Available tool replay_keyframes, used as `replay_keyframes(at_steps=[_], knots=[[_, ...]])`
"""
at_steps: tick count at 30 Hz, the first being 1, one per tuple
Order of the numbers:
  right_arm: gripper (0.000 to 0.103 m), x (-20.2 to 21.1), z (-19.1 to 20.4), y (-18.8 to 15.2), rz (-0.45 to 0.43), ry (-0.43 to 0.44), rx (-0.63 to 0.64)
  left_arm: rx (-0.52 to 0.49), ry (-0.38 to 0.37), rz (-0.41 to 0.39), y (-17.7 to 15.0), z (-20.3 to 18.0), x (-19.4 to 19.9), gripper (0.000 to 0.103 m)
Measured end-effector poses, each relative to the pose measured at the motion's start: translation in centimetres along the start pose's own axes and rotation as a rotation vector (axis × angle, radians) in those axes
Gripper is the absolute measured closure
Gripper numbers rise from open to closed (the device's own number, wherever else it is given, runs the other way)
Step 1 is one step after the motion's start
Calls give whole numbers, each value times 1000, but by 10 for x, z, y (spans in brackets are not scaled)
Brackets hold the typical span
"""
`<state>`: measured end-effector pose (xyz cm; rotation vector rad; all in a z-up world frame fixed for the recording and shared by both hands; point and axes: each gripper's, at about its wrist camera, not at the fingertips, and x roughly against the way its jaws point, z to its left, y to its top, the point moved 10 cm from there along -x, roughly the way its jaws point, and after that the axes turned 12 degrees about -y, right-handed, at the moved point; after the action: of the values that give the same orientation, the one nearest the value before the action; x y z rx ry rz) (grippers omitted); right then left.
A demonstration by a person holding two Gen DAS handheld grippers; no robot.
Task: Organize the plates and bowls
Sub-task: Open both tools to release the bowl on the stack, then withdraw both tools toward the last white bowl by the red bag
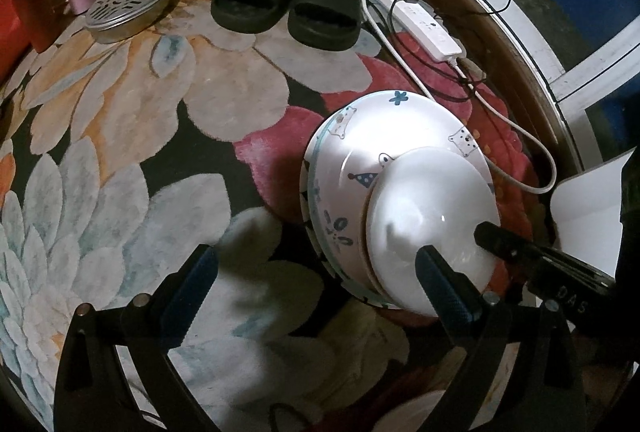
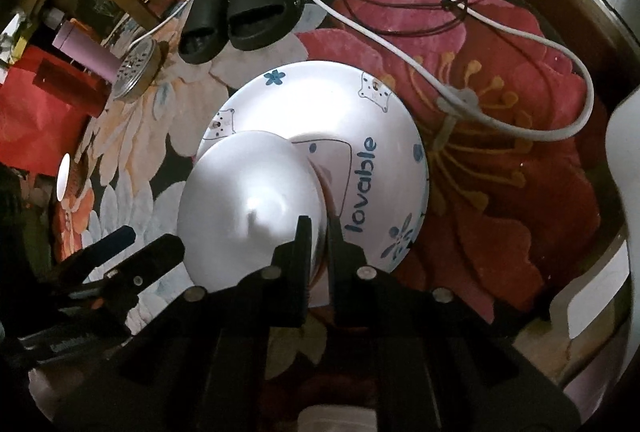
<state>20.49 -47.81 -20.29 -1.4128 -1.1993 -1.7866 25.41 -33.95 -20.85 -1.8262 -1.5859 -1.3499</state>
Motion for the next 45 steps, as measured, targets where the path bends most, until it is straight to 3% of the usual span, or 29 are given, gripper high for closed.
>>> replay_keyframes(at_steps=[6,11,12,13,15,16,20,28,45], knots=[[92,10,0,2,-9,41,-48,14,11,-7,-1,10,7,4],[86,13,2,2,-9,15,-50,14,13,-17,0,14,12,3],[71,14,3,2,-13,15,-48,13,16,-21,0,15,14,2],[45,16,3,2,-23,12,-47,11,19,-24,0,16,15,2],[13,23,7,4,-58,7,-41,9,31,-37,2,19,19,1],[8,27,8,6,-77,3,-33,9,35,-43,2,20,21,1],[7,31,19,9,-110,-37,31,18,55,-59,3,30,26,1],[0,30,44,5,-112,-38,96,38,78,-77,-1,52,36,1],[0,24,111,-9,-108,-43,247,136,126,-129,-20,125,79,1]])
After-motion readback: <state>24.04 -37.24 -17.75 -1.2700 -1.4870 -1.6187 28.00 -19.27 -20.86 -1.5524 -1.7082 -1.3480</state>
